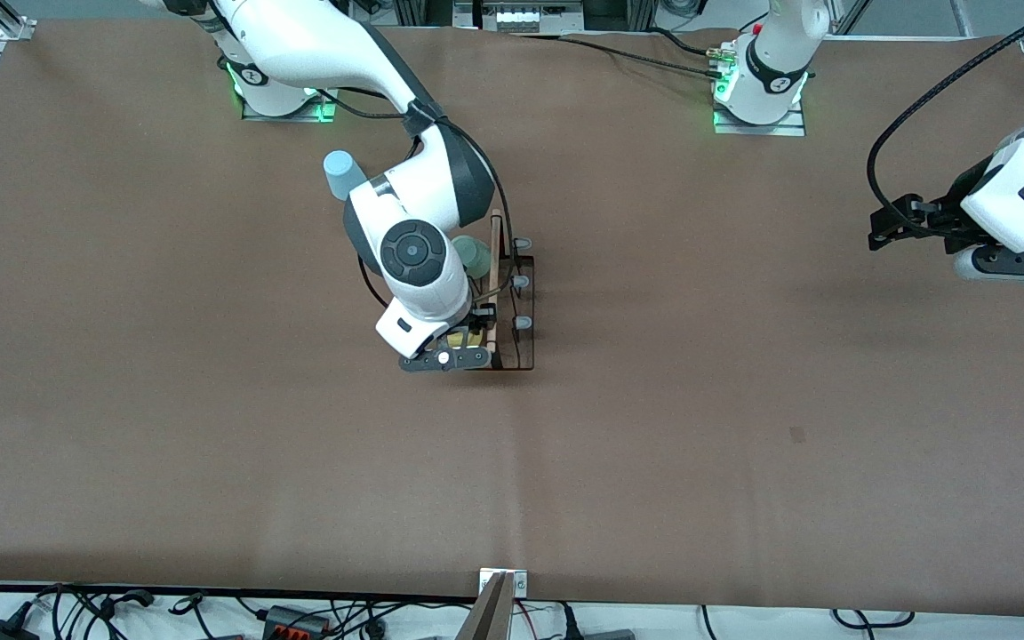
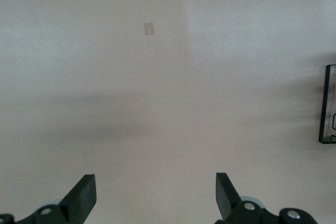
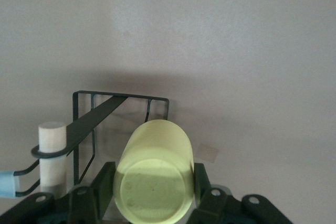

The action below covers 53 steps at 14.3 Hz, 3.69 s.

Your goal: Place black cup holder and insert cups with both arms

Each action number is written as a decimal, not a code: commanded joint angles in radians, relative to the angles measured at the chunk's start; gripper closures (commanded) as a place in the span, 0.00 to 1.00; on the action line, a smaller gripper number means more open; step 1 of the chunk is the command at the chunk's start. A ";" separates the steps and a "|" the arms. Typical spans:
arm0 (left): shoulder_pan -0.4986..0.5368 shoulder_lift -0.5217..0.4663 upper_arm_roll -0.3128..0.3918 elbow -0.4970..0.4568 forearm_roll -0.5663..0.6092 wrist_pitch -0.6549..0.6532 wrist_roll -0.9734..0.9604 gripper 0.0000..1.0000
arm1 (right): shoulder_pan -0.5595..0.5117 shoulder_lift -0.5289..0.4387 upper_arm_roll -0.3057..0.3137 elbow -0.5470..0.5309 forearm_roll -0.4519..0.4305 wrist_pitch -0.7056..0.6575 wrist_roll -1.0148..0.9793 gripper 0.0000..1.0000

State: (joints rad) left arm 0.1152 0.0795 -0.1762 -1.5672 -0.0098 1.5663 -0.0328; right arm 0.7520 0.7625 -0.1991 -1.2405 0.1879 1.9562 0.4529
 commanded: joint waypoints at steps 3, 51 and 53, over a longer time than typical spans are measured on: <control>-0.003 -0.010 0.003 -0.008 -0.019 -0.005 0.005 0.00 | 0.009 -0.014 -0.003 -0.002 0.001 -0.003 -0.002 0.74; 0.009 -0.009 0.012 -0.001 -0.006 -0.023 0.005 0.00 | -0.809 -0.545 0.168 -0.155 -0.160 -0.335 -0.494 0.00; 0.008 -0.009 0.011 -0.001 -0.006 -0.023 0.001 0.00 | -0.809 -0.607 0.167 -0.259 -0.163 -0.283 -0.500 0.00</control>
State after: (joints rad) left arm 0.1217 0.0795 -0.1652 -1.5673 -0.0100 1.5518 -0.0340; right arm -0.0492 0.2440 -0.0458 -1.3686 0.0456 1.6241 -0.0264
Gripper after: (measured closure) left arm 0.000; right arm 0.000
